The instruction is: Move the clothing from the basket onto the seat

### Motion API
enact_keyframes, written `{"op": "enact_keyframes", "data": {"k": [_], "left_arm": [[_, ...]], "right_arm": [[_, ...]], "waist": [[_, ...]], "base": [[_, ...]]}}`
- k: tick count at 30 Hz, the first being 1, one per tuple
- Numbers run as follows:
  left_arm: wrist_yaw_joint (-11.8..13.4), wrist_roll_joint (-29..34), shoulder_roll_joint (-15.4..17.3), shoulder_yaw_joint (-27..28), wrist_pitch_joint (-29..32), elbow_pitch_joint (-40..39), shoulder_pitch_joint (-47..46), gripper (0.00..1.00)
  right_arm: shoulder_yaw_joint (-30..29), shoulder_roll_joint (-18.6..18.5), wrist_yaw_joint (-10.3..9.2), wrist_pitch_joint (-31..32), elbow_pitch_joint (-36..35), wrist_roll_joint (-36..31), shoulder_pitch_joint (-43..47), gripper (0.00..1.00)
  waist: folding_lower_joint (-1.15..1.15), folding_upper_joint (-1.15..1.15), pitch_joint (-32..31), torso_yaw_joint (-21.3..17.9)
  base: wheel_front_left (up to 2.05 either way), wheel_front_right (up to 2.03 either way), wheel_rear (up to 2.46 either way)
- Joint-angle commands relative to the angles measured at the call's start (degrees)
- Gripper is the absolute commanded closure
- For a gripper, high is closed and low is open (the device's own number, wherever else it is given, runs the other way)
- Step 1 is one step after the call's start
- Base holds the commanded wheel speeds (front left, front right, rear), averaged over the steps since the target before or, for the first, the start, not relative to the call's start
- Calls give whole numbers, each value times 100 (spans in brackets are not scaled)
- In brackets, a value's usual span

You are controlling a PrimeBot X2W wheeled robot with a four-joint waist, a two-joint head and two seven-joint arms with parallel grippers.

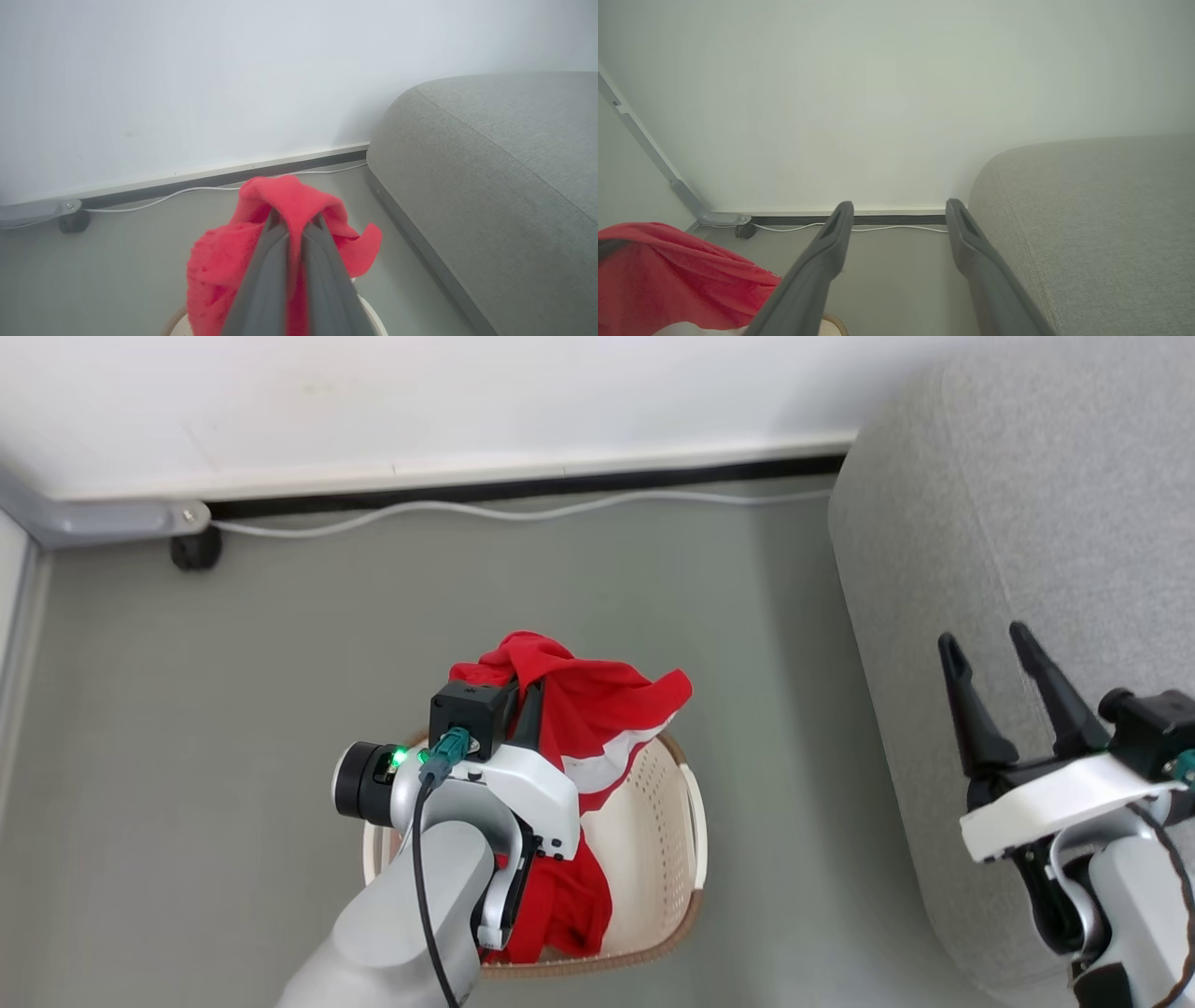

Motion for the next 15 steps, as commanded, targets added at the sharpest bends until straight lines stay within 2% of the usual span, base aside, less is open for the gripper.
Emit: {"op": "enact_keyframes", "data": {"k": [1,15], "left_arm": [[-54,114,51,223,-76,-199,7,100],[-469,806,51,824,-76,-1282,427,100]], "right_arm": [[81,-32,24,-35,-63,-43,115,0],[47,293,24,-35,433,-280,617,0]], "waist": [[0,0,-287,90],[0,0,-1197,173]], "base": [[0,0,0],[0,0,0]]}}
